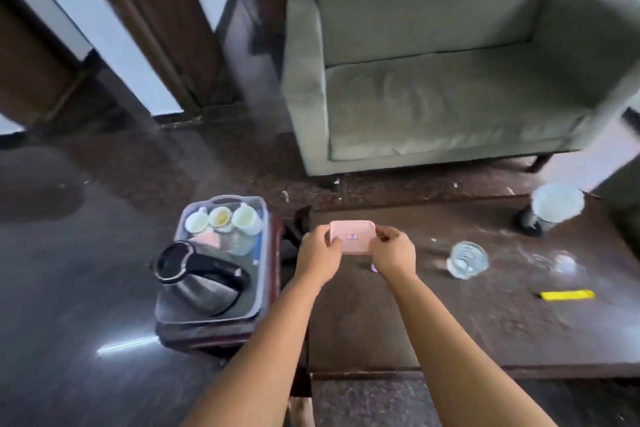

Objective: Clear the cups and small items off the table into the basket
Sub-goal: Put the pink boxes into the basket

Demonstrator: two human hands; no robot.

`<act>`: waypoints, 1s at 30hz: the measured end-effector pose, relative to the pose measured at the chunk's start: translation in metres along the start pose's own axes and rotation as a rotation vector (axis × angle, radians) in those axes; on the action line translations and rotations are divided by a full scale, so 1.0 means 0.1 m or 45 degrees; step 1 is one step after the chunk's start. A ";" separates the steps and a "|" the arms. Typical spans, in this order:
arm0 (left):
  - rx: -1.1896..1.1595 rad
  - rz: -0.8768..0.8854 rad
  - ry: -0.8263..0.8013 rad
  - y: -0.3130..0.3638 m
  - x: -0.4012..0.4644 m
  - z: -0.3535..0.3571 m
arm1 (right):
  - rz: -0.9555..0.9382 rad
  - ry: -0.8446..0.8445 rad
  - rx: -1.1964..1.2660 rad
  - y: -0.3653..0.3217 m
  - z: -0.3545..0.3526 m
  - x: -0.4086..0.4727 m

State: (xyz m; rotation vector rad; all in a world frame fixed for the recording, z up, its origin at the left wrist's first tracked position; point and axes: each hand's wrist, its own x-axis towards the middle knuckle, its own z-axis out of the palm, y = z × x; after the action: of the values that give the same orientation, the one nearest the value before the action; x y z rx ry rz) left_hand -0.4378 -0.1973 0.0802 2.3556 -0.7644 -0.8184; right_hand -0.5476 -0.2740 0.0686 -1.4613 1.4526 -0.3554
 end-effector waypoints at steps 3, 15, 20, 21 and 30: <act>0.049 -0.025 0.027 -0.35 0.21 -0.58 | -0.025 -0.070 -0.028 -0.36 0.60 -0.08; 0.302 -0.162 -0.109 -1.74 1.10 -2.21 | -0.106 -0.239 -0.139 -1.11 2.64 -0.29; 0.540 -0.270 -0.304 -1.94 1.43 -2.32 | -0.042 -0.321 -0.283 -1.12 3.14 -0.14; 0.577 -0.295 -0.355 -1.93 1.48 -2.34 | -0.032 -0.338 -0.306 -1.12 3.21 -0.09; 0.668 -0.473 -0.754 -2.07 2.02 -2.21 | -0.008 -0.547 -0.765 -0.94 3.64 0.29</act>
State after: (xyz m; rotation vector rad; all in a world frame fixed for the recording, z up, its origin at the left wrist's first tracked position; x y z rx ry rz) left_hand -0.0864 -0.1203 0.0233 2.7908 -0.8577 -1.6998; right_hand -0.2022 -0.1644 -0.0355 -1.8678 1.2467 0.4134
